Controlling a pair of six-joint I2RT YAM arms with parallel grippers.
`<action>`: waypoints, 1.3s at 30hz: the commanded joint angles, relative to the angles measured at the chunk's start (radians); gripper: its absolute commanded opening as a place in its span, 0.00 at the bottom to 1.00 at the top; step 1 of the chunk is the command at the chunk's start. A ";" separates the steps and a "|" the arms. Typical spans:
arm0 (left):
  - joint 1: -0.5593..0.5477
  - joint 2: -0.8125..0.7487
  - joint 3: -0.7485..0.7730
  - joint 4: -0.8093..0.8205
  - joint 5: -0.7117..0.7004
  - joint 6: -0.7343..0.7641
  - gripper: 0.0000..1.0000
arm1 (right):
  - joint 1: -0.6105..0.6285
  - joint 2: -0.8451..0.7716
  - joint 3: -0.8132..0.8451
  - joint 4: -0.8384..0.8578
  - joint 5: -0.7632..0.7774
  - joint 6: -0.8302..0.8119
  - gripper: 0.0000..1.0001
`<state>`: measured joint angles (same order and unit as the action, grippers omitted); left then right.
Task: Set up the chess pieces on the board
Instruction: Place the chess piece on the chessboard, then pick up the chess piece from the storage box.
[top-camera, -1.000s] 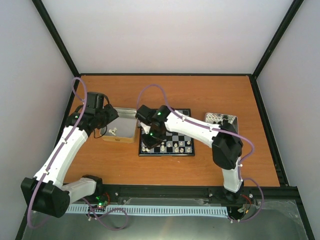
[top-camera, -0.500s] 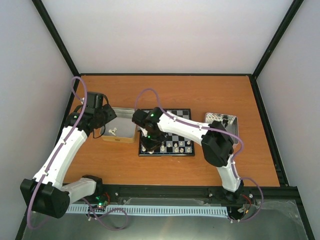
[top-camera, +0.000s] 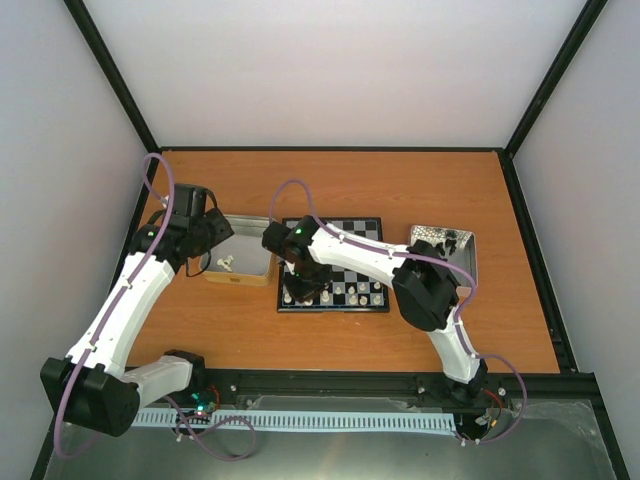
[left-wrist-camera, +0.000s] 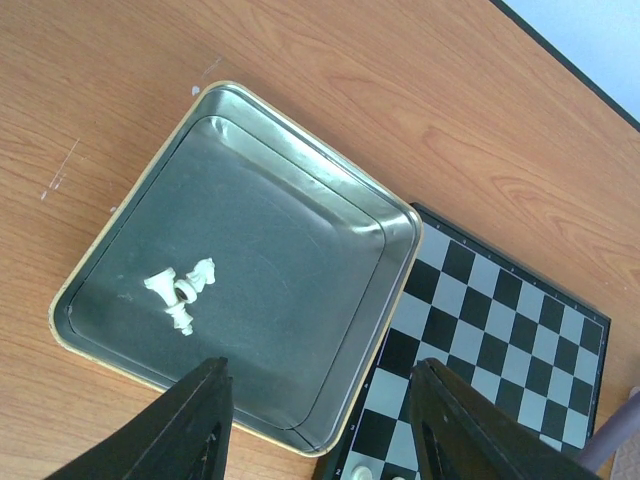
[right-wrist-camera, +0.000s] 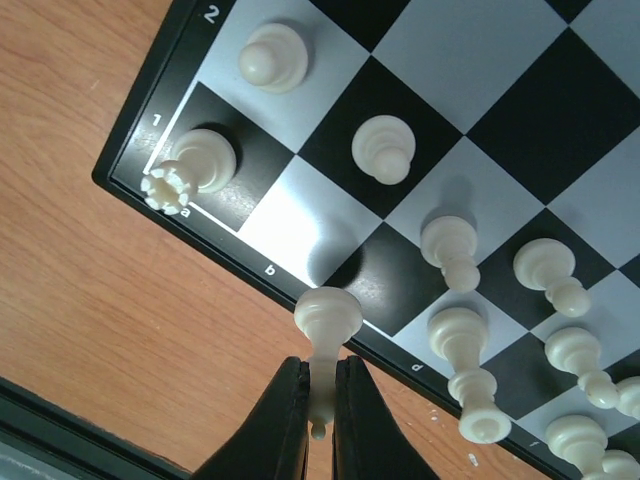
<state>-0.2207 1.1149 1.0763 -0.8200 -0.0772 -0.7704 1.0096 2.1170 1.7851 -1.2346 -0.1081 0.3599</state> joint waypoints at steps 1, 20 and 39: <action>0.006 -0.004 0.008 -0.007 0.007 0.021 0.49 | 0.006 0.022 0.025 -0.028 0.045 0.015 0.03; 0.006 -0.004 0.007 -0.015 -0.002 0.016 0.49 | 0.004 0.036 0.005 -0.028 0.098 0.031 0.18; 0.007 0.077 -0.026 -0.042 0.075 0.156 0.71 | -0.158 -0.326 -0.235 0.207 0.110 0.190 0.40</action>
<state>-0.2195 1.1309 1.0889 -0.8612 -0.1062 -0.7143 0.9127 1.8870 1.6833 -1.1481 -0.0265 0.4778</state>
